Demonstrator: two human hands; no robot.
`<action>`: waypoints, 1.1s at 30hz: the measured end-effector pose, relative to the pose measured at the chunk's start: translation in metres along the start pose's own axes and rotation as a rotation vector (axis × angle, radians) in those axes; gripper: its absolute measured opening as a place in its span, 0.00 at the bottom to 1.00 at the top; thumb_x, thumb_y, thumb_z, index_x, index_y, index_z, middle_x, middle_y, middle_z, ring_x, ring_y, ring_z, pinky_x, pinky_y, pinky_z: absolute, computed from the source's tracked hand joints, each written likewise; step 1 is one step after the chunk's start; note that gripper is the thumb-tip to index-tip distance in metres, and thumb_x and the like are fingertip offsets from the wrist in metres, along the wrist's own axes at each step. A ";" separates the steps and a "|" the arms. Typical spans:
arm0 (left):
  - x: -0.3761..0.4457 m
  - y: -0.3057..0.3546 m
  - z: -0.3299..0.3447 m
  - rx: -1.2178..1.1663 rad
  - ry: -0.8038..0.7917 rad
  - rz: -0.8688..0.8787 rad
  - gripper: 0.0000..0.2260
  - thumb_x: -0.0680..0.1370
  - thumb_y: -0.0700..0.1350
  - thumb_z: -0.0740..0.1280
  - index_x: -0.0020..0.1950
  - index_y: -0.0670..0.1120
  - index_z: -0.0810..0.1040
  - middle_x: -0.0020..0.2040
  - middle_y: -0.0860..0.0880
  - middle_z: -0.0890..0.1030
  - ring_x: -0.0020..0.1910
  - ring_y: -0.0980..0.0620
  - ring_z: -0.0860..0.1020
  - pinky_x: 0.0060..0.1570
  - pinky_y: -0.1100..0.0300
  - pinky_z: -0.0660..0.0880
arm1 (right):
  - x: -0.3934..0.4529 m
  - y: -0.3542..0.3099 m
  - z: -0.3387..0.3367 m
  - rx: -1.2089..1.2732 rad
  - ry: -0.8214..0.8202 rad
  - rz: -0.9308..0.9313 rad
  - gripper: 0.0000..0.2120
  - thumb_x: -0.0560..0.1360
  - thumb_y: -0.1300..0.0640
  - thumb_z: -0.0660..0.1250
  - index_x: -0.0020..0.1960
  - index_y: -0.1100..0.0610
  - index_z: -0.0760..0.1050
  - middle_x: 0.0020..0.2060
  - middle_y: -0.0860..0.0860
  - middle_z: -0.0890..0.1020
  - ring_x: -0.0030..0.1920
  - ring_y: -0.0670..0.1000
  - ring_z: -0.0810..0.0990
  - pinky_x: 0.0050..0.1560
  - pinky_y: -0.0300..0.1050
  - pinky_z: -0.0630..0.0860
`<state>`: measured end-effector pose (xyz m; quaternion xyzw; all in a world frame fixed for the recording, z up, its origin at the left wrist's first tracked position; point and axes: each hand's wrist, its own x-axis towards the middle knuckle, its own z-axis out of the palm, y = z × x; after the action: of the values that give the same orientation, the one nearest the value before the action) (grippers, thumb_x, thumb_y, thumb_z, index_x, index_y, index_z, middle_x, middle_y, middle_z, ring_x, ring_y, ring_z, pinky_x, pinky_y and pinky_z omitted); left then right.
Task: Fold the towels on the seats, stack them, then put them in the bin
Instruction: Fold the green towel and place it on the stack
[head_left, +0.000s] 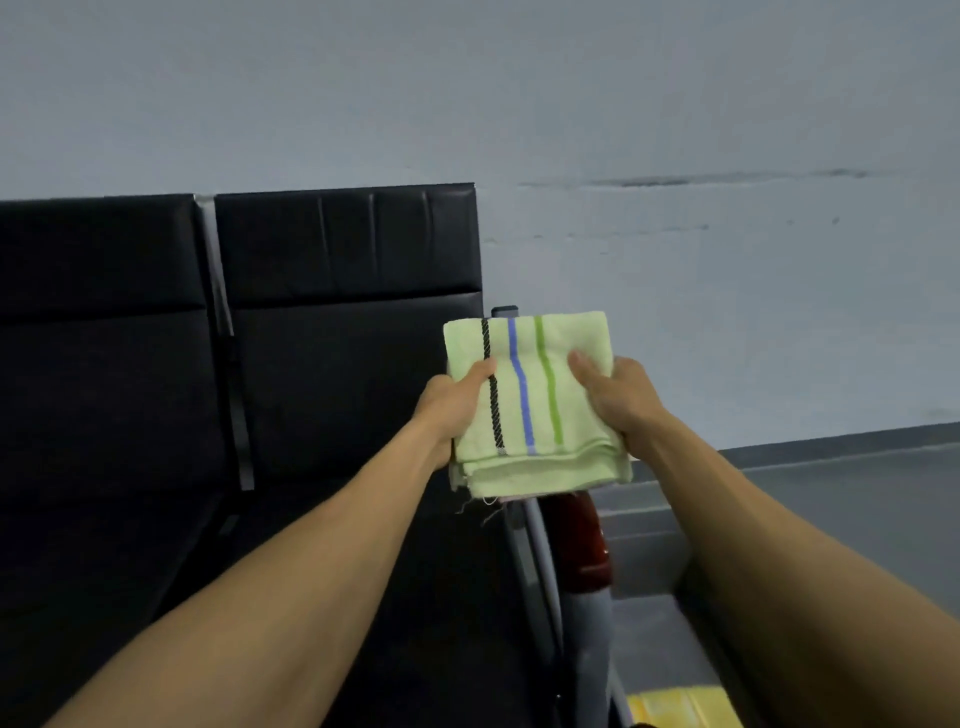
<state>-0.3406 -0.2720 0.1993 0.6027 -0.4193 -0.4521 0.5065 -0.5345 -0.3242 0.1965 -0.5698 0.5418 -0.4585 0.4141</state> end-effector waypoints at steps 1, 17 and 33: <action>-0.001 0.003 0.017 0.006 -0.011 -0.004 0.17 0.78 0.56 0.68 0.55 0.43 0.83 0.47 0.46 0.87 0.48 0.44 0.86 0.56 0.44 0.81 | 0.001 0.004 -0.018 0.002 0.031 -0.013 0.20 0.78 0.44 0.68 0.56 0.62 0.78 0.50 0.56 0.84 0.48 0.56 0.84 0.51 0.53 0.82; 0.020 -0.118 0.273 0.100 -0.048 -0.080 0.15 0.80 0.48 0.63 0.61 0.39 0.73 0.49 0.44 0.81 0.38 0.51 0.76 0.31 0.59 0.68 | 0.009 0.199 -0.194 0.004 0.306 0.140 0.12 0.78 0.47 0.69 0.51 0.55 0.79 0.47 0.52 0.85 0.49 0.55 0.84 0.55 0.59 0.81; 0.092 -0.354 0.341 0.159 0.266 -0.308 0.22 0.67 0.59 0.63 0.54 0.47 0.77 0.52 0.46 0.83 0.53 0.42 0.81 0.56 0.42 0.79 | 0.063 0.430 -0.148 -0.058 0.171 0.408 0.12 0.79 0.47 0.69 0.54 0.54 0.79 0.44 0.49 0.85 0.42 0.48 0.85 0.43 0.44 0.82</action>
<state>-0.6322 -0.3911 -0.1889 0.7520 -0.2862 -0.4062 0.4331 -0.7805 -0.4131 -0.1808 -0.4189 0.6920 -0.3963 0.4343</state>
